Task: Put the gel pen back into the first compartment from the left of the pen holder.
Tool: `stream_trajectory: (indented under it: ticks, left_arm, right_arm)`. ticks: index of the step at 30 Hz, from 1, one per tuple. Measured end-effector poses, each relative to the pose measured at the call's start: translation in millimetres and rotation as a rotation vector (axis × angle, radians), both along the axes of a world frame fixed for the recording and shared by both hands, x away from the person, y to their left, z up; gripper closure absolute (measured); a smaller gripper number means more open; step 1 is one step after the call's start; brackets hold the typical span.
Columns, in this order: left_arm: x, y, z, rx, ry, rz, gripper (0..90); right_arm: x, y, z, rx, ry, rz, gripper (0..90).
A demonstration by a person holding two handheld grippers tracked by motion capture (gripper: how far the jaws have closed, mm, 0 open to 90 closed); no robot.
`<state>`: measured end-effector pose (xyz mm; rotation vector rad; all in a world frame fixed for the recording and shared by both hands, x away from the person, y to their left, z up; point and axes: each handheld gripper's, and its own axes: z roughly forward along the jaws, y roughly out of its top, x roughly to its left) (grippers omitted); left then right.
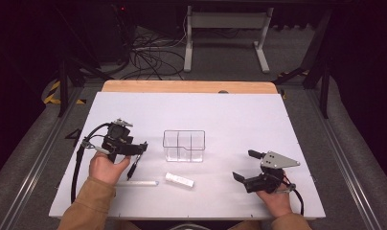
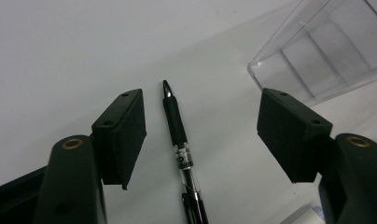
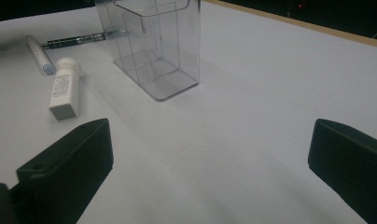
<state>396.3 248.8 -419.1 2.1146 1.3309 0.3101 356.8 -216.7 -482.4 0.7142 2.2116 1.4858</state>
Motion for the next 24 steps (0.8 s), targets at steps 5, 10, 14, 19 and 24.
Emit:
stream_trajectory:
  ticks: [5,10,14,19,24]
  left_arm:
    - [5.1,-1.7,-2.2,0.02,0.018,0.018,37.5]
    - [15.8,-3.6,-10.0,0.035,0.081,0.054,43.4]
    - [22.5,-4.1,-15.7,0.054,0.125,0.066,47.6]
    - [27.7,-6.3,-20.8,0.062,0.163,0.068,51.9]
    - [31.9,-9.2,-25.3,0.066,0.207,0.08,54.0]
  right_arm:
    - [0.1,0.2,0.0,-0.001,-0.002,0.002,0.4]
    - [-0.4,1.2,-0.2,-0.005,-0.004,0.01,0.5]
    - [-0.3,1.4,-0.4,-0.006,-0.003,0.012,0.6]
    - [-0.2,1.7,-0.6,-0.007,-0.003,0.015,0.6]
    - [-0.3,1.7,-0.3,-0.004,-0.001,0.026,0.9]
